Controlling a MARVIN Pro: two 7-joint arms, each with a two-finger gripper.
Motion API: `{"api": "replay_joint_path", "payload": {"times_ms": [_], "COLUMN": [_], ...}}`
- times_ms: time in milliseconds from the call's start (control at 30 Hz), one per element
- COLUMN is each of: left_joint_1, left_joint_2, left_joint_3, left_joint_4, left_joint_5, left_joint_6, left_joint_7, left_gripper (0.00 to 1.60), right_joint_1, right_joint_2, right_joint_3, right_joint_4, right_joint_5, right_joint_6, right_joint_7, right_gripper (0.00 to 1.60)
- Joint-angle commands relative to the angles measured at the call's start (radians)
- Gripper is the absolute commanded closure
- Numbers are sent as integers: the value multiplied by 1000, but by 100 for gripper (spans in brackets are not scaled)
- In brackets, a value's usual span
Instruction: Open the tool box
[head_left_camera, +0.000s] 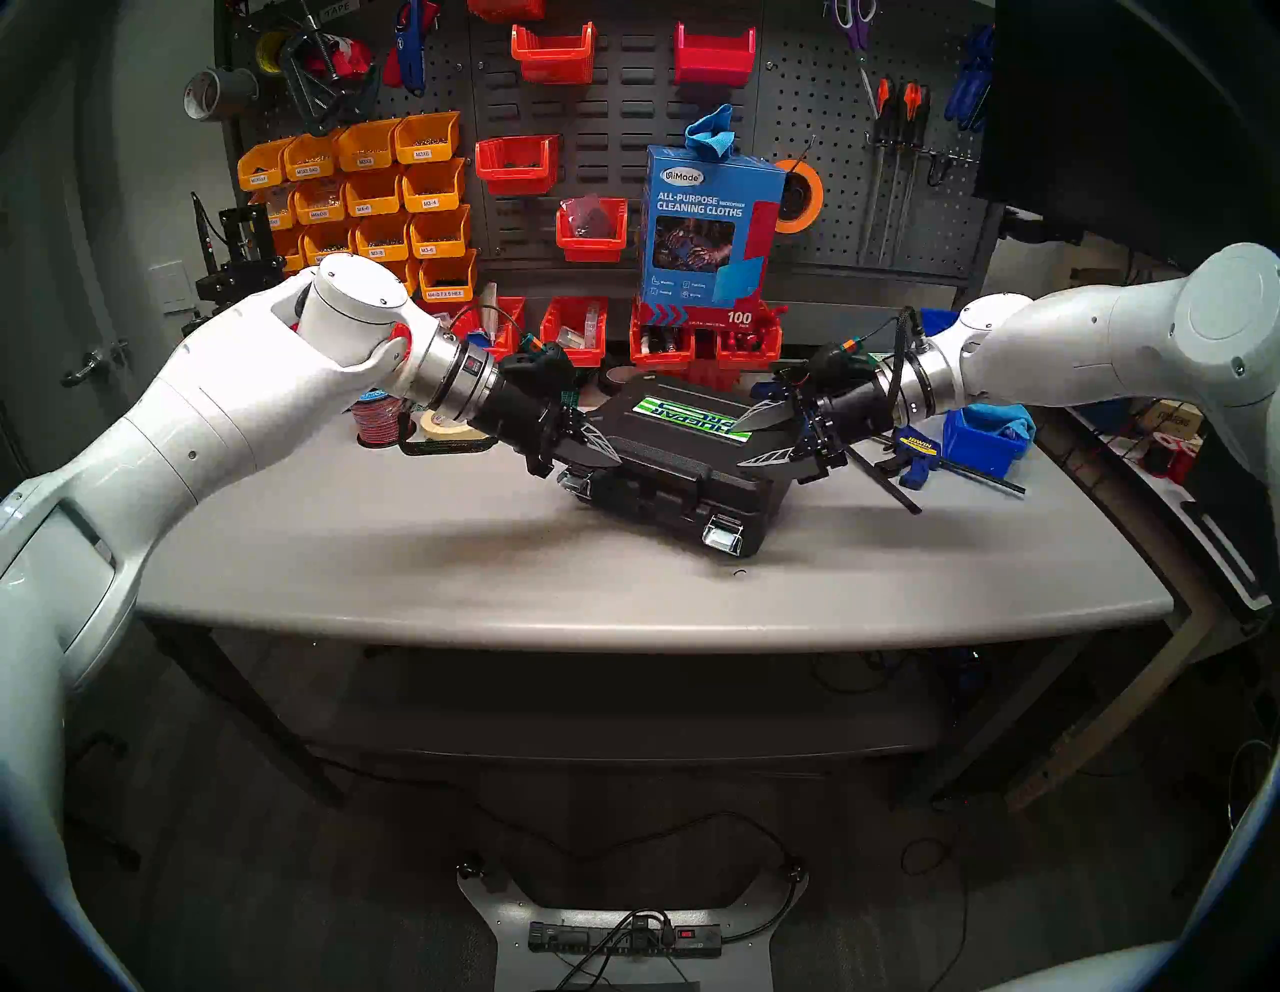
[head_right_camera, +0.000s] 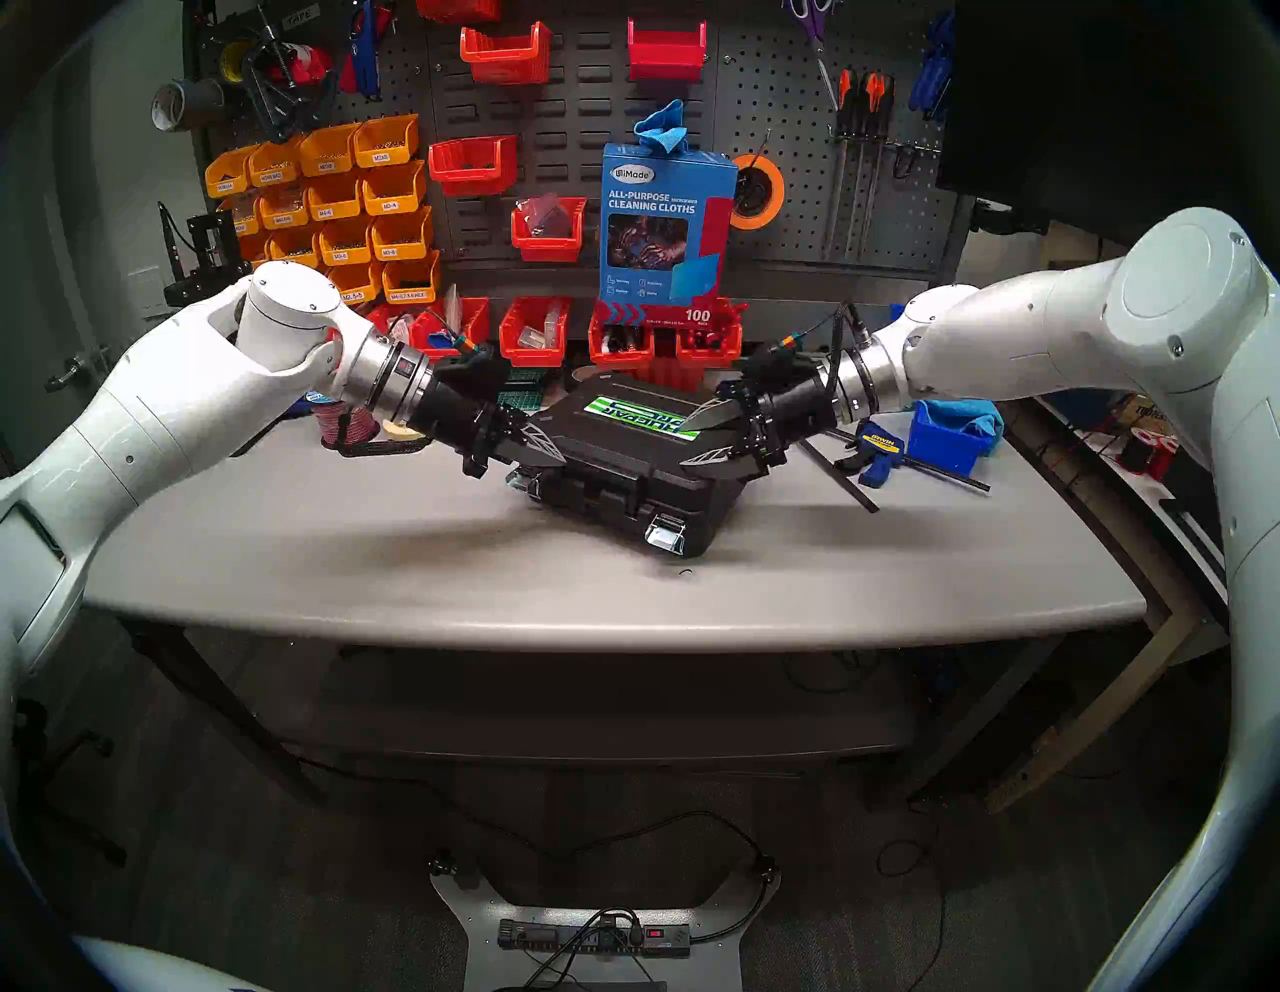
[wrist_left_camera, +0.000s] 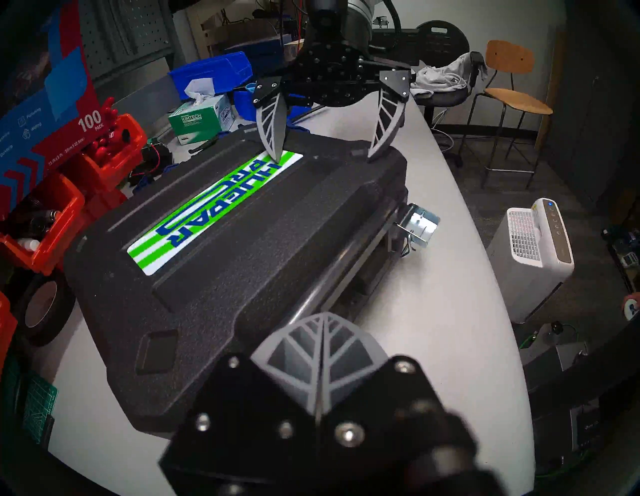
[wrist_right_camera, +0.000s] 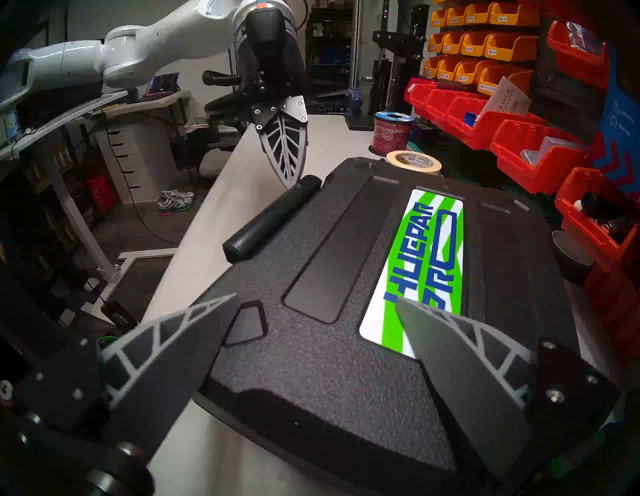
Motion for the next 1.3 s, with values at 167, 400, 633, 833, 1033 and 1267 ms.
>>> {"api": "replay_joint_path", "payload": {"times_ms": [167, 400, 633, 833, 1033, 1267], "left_joint_1": [-23, -17, -15, -21, -18, -10], "left_joint_2": [-15, -30, -48, -56, -61, -26], "left_joint_3": [-57, -64, -67, -74, -91, -105], "left_joint_4": [-1, 15, 47, 78, 111, 108], "left_joint_5": [-48, -60, -71, -78, -97, -106], "left_joint_6": [-23, -32, -48, -65, -89, -125], "left_joint_7": [0, 5, 3, -6, -22, -56], "left_gripper": [160, 160, 160, 160, 160, 160], "right_joint_1": [-48, -7, 33, 58, 97, 106], "right_joint_2": [-34, -39, -50, -59, -76, -111], "right_joint_3": [-69, -90, -112, -126, -133, -137], "right_joint_4": [-41, -52, -67, -79, -104, -128], "right_joint_5": [-58, -65, -74, -81, -83, -81], "right_joint_6": [-31, -63, -83, -95, -101, -89], "right_joint_7": [23, 12, -3, -12, -28, -46], "right_gripper": [0, 0, 0, 0, 0, 0]}}
